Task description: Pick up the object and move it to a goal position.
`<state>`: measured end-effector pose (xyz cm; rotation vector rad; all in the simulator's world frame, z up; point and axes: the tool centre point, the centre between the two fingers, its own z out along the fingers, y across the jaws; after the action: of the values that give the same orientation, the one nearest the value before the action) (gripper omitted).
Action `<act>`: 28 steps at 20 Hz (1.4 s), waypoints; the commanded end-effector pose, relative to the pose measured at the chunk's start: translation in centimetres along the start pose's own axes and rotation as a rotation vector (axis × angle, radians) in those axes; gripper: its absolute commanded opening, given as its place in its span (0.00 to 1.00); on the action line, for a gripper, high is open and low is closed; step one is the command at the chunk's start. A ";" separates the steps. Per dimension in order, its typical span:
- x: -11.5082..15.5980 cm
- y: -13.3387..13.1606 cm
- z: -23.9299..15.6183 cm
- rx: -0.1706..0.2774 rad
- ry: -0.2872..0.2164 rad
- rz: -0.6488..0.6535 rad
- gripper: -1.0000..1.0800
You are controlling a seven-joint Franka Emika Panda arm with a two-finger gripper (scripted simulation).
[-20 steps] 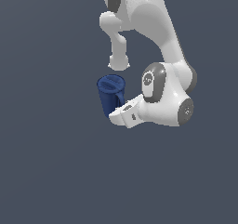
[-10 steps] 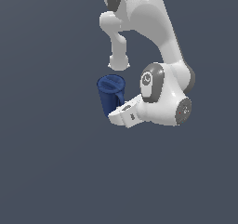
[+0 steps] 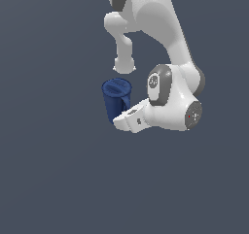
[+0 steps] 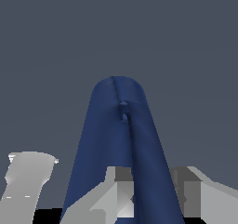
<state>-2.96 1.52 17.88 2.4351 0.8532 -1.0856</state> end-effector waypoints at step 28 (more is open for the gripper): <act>-17.1 5.7 -21.1 -0.337 0.659 0.657 0.00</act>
<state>3.74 1.51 43.21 2.4949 0.3216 0.0303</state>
